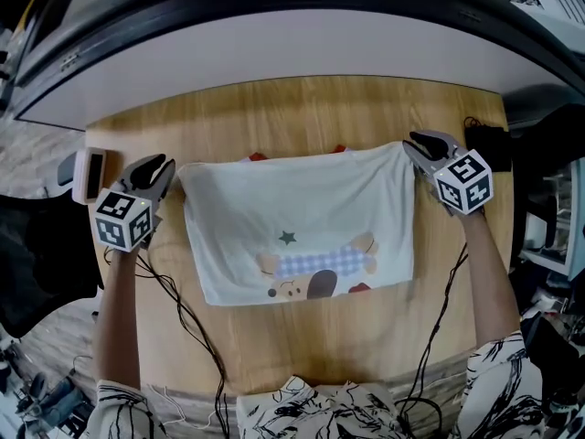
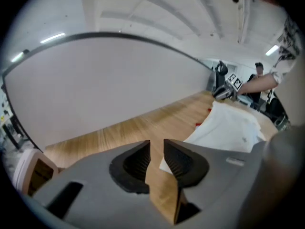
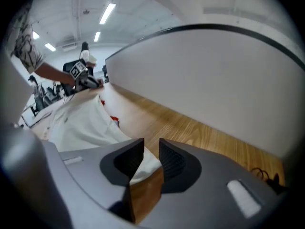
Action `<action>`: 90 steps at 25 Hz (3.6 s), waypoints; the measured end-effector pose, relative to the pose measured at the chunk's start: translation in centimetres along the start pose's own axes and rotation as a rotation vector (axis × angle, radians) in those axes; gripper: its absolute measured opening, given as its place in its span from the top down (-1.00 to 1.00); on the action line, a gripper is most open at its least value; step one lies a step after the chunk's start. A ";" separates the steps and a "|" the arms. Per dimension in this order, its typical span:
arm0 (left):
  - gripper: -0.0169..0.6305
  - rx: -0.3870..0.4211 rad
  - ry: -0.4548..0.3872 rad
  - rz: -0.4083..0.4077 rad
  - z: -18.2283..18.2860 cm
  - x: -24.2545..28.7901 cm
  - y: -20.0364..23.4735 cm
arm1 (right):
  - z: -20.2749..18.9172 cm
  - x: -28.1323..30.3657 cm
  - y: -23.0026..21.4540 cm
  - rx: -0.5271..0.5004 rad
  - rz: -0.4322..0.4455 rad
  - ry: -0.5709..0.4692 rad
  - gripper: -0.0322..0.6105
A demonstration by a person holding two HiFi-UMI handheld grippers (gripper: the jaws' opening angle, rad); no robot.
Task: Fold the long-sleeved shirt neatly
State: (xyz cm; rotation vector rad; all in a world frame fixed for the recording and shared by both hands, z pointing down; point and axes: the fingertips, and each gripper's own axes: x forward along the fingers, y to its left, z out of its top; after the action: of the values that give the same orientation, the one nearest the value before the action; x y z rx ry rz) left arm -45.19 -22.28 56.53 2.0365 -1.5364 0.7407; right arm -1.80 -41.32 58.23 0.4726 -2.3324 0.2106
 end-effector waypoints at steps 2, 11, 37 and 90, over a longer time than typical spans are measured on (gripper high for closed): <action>0.60 -0.030 -0.083 -0.038 1.4 -2.8 -2.2 | 0.7 -2.8 1.1 0.074 0.006 -0.085 0.45; 0.37 -0.109 0.033 -0.054 -9.6 -12.3 -14.7 | -6.2 -12.0 12.3 0.238 0.049 -0.097 0.15; 0.87 -0.502 0.116 0.069 -20.0 -13.1 -20.3 | -17.6 -13.3 19.3 0.463 -0.048 0.044 0.81; 0.95 -0.054 -0.914 0.510 -3.1 -60.7 -37.2 | 2.0 -58.5 44.3 0.068 -0.494 -0.966 0.86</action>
State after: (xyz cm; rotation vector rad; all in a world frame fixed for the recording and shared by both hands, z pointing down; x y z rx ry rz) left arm -23.24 32.02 16.03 2.0577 -2.5867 -0.1540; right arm 18.19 14.80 15.43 1.4019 -3.0010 -0.2375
